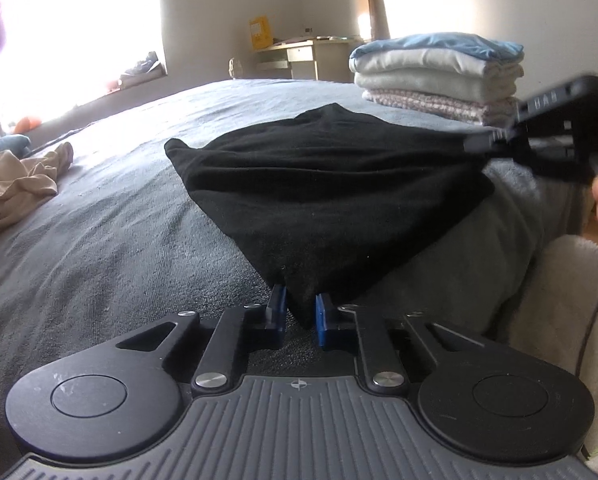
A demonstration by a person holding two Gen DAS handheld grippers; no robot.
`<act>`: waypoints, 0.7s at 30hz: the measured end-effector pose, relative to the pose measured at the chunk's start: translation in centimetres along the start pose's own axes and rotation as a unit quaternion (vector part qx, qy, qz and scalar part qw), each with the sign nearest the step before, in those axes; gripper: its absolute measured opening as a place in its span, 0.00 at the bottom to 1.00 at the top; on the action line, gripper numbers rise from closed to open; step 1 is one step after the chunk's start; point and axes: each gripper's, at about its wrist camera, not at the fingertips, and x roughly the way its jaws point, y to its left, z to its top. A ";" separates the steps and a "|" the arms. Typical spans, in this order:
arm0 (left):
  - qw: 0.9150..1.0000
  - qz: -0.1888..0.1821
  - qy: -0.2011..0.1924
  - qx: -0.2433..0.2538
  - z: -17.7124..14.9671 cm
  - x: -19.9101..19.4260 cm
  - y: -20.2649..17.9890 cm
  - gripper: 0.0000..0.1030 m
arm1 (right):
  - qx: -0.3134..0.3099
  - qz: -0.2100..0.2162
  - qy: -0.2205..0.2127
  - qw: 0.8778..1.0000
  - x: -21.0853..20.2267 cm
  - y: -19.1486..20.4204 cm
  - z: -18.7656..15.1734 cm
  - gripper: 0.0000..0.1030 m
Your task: Fold clothes
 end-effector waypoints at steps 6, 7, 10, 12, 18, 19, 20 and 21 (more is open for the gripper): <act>1.000 0.001 -0.009 0.011 -0.3 -0.5 0.2 0.06 | -0.005 0.016 -0.003 1.000 -0.7 -0.1 -0.5 0.04; 1.000 0.001 -0.009 0.013 -0.3 -0.5 0.2 0.05 | -0.008 0.012 -0.001 1.000 -0.5 -0.3 -0.6 0.04; 1.000 -0.002 -0.005 0.007 -0.6 -0.4 0.3 0.05 | 0.014 -0.004 0.016 1.000 0.5 -2.1 -1.5 0.04; 1.000 -0.004 -0.003 0.005 -0.7 -0.3 0.4 0.05 | 0.035 0.004 0.024 0.999 0.7 -3.2 -2.1 0.04; 0.999 -0.033 0.006 -0.001 -1.2 -0.7 1.6 0.07 | 0.035 0.012 0.029 0.999 -1.2 -3.6 -1.7 0.07; 0.999 -0.041 0.009 -0.005 -1.3 -1.0 1.9 0.07 | 0.034 0.010 0.028 0.999 -1.7 -3.6 -1.5 0.11; 0.999 -0.049 0.010 -0.013 -1.4 -1.3 2.4 0.07 | 0.026 0.004 0.024 0.999 -2.4 -3.5 -1.3 0.11; 0.998 -0.055 0.013 -0.023 -1.5 -1.8 2.9 0.09 | 0.014 0.000 0.016 1.000 -3.1 -3.3 -1.0 0.11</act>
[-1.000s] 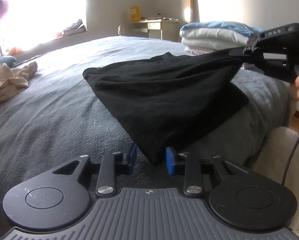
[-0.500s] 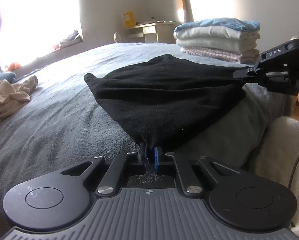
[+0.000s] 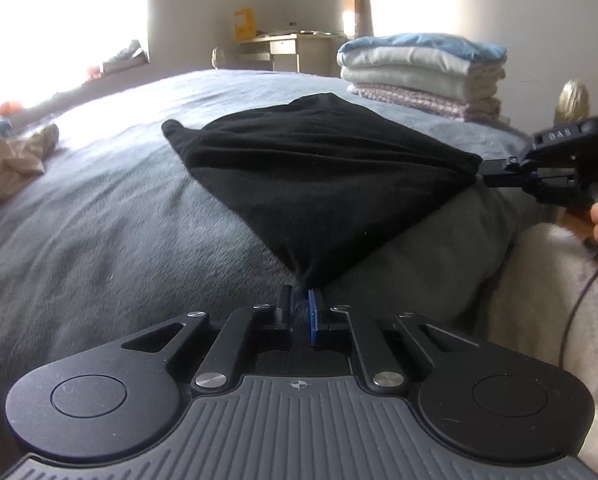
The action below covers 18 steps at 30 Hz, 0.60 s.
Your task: Fold clothes
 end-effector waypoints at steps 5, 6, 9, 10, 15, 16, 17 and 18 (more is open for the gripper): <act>0.998 -0.037 -0.023 -0.048 0.8 -2.0 1.8 0.21 | -0.097 -0.003 -0.031 0.995 -1.7 3.4 1.6 0.11; 0.997 -0.046 -0.032 -0.056 1.4 -2.0 1.9 0.23 | -0.121 -0.001 -0.030 0.992 -1.0 4.5 1.6 0.11; 0.995 -0.066 -0.053 -0.060 3.2 -0.4 1.2 0.28 | -0.191 0.007 -0.028 0.981 1.3 7.6 1.6 0.11; 0.994 -0.070 -0.049 -0.067 3.3 0.5 1.2 0.30 | -0.207 0.011 -0.023 0.978 2.3 8.2 1.4 0.11; 0.991 -0.072 -0.007 -0.111 2.9 4.7 1.7 0.30 | -0.240 -0.038 0.024 0.970 6.4 7.4 0.8 0.11; 0.990 -0.078 -0.010 -0.119 2.6 4.7 2.1 0.30 | -0.250 -0.059 0.034 0.966 6.8 6.7 0.6 0.02; 0.988 -0.085 -0.013 -0.127 2.3 4.7 2.4 0.30 | -0.257 -0.075 0.042 0.963 7.0 6.1 0.5 0.01; 0.987 -0.091 -0.015 -0.135 2.1 4.7 2.7 0.30 | -0.251 -0.067 0.041 0.965 6.5 5.9 0.8 0.01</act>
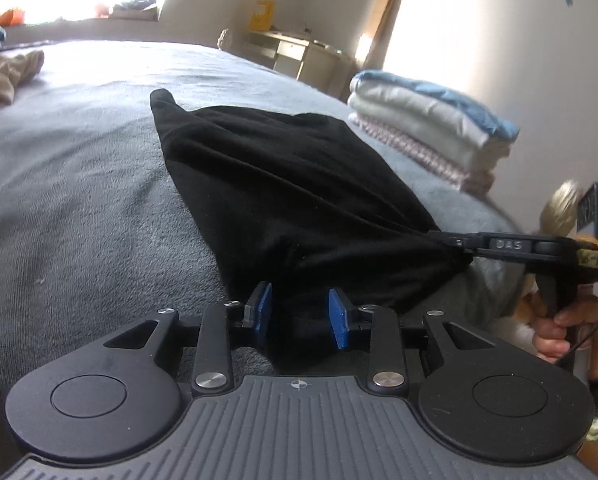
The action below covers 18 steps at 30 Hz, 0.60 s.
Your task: Fold clothes
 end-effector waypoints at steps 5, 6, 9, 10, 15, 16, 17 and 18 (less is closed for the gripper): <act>1.000 -0.010 -0.005 -0.007 -0.3 -0.3 0.7 0.31 | 0.014 0.025 -0.016 0.999 -0.9 0.3 4.6 0.21; 1.000 -0.011 -0.006 -0.006 -0.3 -0.3 0.7 0.31 | 0.014 0.027 -0.022 0.999 -0.3 0.3 5.9 0.25; 1.000 -0.015 -0.007 -0.004 -0.3 -0.4 0.8 0.31 | 0.018 0.038 -0.013 0.999 3.0 0.0 9.5 0.44; 1.000 -0.016 -0.008 -0.004 -0.3 -0.4 0.8 0.31 | 0.020 0.042 -0.007 0.999 4.3 -0.2 10.6 0.51; 1.000 -0.018 -0.010 0.006 -0.5 -0.3 1.0 0.31 | 0.048 0.058 0.047 0.996 11.8 -2.1 14.3 0.53; 1.000 -0.018 -0.010 0.009 -0.5 -0.3 0.9 0.31 | 0.047 0.070 0.058 0.995 13.1 -2.4 14.5 0.53; 1.000 -0.018 -0.009 0.011 -0.5 -0.3 0.9 0.31 | 0.050 0.078 0.067 0.993 14.2 -2.6 14.7 0.47; 1.000 -0.018 -0.009 0.013 -0.5 -0.3 0.9 0.31 | 0.052 0.083 0.076 0.992 15.0 -2.8 14.6 0.38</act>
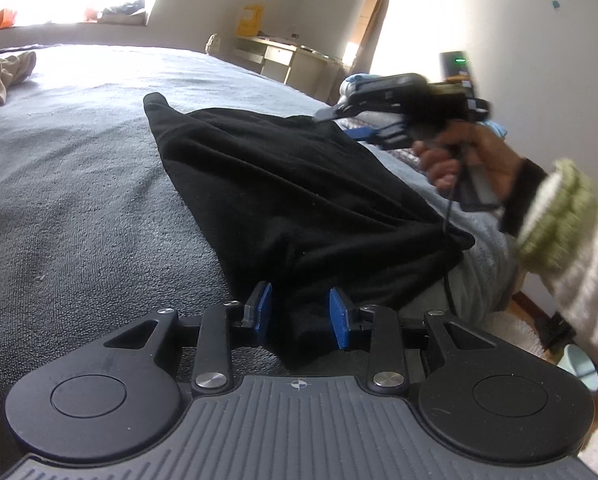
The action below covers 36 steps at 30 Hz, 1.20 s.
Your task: Fold clothes
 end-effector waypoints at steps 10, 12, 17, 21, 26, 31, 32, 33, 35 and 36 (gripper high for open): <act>1.000 0.005 0.010 0.018 0.2 -0.1 -0.4 0.31 | 0.057 -0.006 -0.048 0.997 1.9 -4.4 -0.6 0.05; 1.000 0.007 0.012 0.019 0.2 -0.2 -0.5 0.31 | 0.068 -0.003 -0.052 0.996 1.3 -4.7 -0.4 0.07; 1.000 0.014 0.014 0.023 0.3 -0.1 -0.6 0.31 | 0.000 -0.026 -0.091 0.996 -4.8 -1.8 0.1 0.13; 0.999 0.017 0.014 0.023 0.3 0.0 -0.7 0.31 | -0.119 -0.003 -0.060 0.991 -9.3 2.8 -2.8 0.13; 0.999 0.022 0.016 0.028 0.3 -0.1 -0.9 0.31 | -0.249 -0.003 0.035 0.968 -9.0 6.5 -8.4 0.12; 0.998 0.029 0.021 0.044 0.4 -0.1 -1.2 0.31 | -0.147 -0.064 0.000 0.987 -8.2 1.9 -8.4 0.00; 0.998 0.031 0.023 0.046 0.4 0.0 -1.2 0.31 | -0.144 -0.061 -0.013 0.988 -9.1 2.1 -8.6 0.04; 0.998 0.032 0.023 0.047 0.4 0.0 -1.3 0.31 | -0.141 -0.058 -0.027 0.988 -9.9 2.4 -8.9 0.04; 0.998 0.033 0.024 0.048 0.4 0.0 -1.3 0.31 | -0.135 -0.051 -0.053 0.988 -11.7 2.8 -9.4 0.04; 0.998 0.033 0.024 0.048 0.4 0.0 -1.3 0.31 | -0.135 -0.045 -0.062 0.988 -12.4 3.1 -9.7 0.04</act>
